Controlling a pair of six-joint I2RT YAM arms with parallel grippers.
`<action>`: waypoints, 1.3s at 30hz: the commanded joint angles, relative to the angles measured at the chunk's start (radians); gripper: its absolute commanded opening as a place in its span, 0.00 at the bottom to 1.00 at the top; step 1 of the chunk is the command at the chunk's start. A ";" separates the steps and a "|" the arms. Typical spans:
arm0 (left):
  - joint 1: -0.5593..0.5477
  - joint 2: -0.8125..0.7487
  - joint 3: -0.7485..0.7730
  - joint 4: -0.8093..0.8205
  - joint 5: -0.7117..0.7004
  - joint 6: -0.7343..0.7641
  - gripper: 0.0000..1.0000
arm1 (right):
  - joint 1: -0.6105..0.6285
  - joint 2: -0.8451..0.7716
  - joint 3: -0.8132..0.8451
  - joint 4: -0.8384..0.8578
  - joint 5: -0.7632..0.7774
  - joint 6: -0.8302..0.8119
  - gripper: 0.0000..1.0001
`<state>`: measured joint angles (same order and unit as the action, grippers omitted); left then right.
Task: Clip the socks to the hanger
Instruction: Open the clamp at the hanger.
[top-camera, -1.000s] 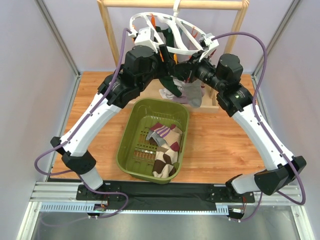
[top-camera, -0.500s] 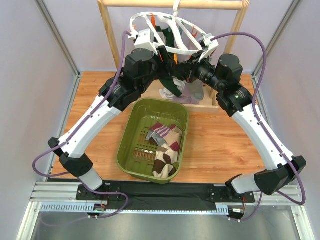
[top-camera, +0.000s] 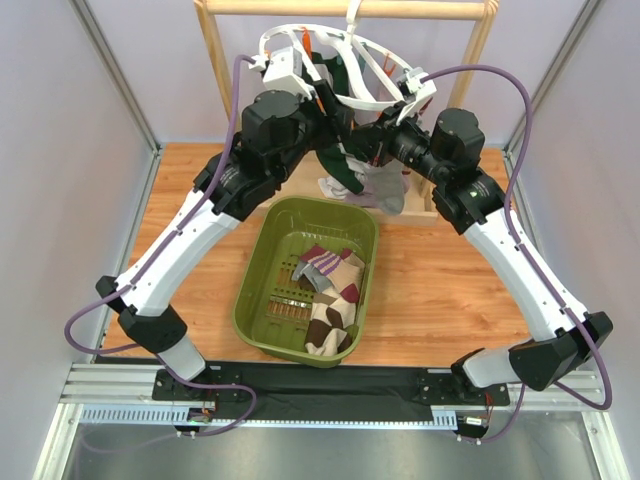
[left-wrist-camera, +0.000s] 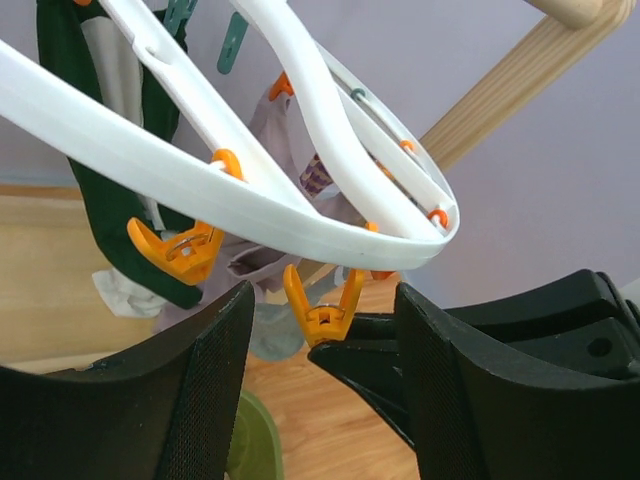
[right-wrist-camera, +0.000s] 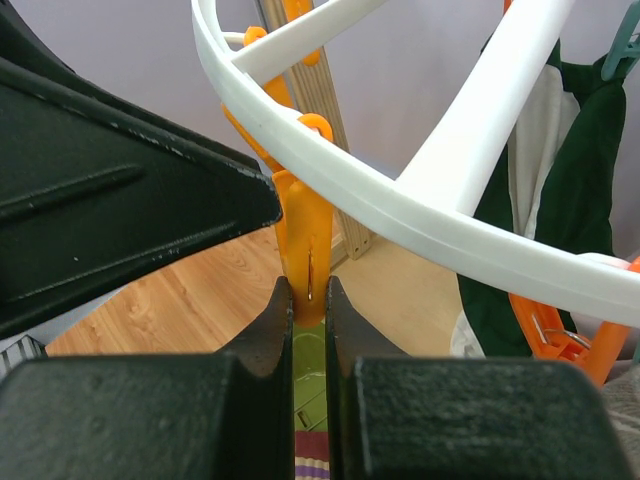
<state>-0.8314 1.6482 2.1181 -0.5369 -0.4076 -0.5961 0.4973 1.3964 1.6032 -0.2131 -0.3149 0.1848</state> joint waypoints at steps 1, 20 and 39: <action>-0.003 0.021 0.051 0.031 -0.011 0.004 0.66 | 0.014 -0.037 0.004 -0.006 0.007 -0.024 0.00; -0.003 0.028 0.023 -0.005 -0.008 -0.021 0.60 | 0.018 -0.031 0.009 -0.005 0.008 -0.022 0.00; 0.000 0.085 0.097 0.021 -0.022 0.004 0.46 | 0.034 -0.046 0.004 -0.012 0.022 -0.045 0.00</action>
<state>-0.8310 1.7306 2.1742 -0.5560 -0.4202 -0.6094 0.5163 1.3872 1.6032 -0.2214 -0.2844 0.1654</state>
